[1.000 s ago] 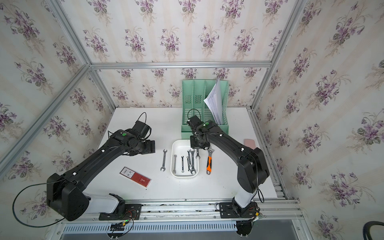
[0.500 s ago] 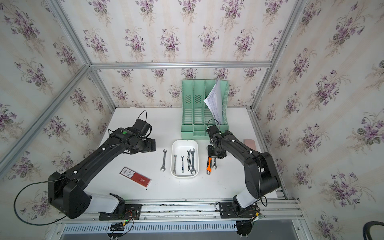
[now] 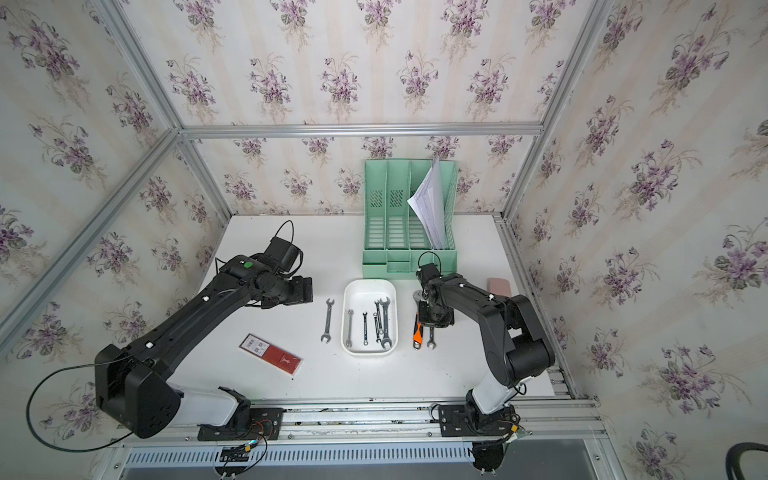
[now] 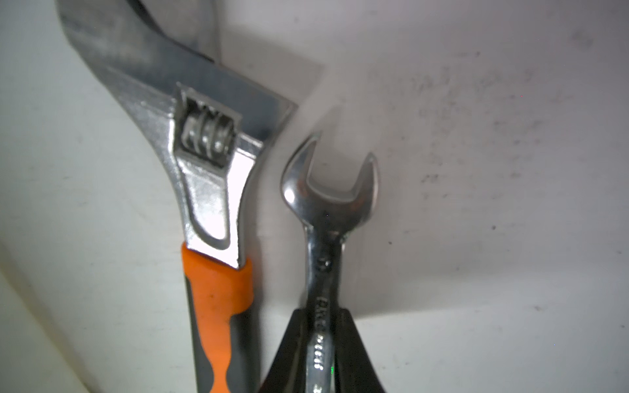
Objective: Take out the wrench from the storage box
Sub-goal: Place the wrench at the center of the board, then pick up the wrench from the storage box.
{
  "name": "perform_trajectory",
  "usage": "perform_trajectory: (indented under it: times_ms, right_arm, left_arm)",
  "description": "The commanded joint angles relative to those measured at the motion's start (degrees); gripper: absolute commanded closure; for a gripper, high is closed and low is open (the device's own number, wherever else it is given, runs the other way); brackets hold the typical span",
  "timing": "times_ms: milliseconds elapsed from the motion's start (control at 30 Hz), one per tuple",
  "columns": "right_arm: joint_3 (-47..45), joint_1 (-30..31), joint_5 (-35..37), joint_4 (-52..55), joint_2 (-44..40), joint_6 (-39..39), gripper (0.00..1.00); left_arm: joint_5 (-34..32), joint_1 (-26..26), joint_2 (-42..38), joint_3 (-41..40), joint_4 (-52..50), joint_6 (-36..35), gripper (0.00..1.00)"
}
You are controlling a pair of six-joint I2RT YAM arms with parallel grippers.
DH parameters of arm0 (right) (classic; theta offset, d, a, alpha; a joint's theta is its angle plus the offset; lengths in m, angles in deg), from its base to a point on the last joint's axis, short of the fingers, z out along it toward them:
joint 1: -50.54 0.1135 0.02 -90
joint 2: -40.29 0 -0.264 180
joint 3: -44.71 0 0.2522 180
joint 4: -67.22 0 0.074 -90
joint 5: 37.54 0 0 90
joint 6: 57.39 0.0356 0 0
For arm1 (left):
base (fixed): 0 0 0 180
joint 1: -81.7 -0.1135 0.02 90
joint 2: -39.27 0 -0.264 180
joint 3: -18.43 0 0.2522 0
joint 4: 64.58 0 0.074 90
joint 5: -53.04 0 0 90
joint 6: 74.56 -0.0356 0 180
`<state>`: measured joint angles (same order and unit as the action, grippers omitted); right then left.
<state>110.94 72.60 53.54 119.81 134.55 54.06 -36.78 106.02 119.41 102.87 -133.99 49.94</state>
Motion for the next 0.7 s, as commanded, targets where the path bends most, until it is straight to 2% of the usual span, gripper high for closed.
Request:
perform_trajectory:
  times_ms: [0, 200, 433, 667]
  right_arm:
    - [-0.25, -0.05, 1.15, -1.12, 0.63, 1.02, 0.9]
    - [-0.03, -0.18, 0.68, 0.28, 0.37, 2.35, 0.81]
    - [3.09, -0.21, 1.24, 5.2, -3.4, 3.3, 0.57]
    - [7.25, -0.21, 1.03, 9.74, -9.35, 3.97, 0.53]
  left_arm:
    - [1.17, 0.02, -0.16, 0.09, -0.07, 0.02, 0.08]
    - [1.46, 0.82, -0.92, 0.49, 0.24, 0.28, 0.11]
    - [-3.47, 5.67, -0.13, 6.08, -3.26, 1.38, 0.13]
    - [-9.47, 14.44, 4.49, 12.57, -5.43, 3.68, 0.15]
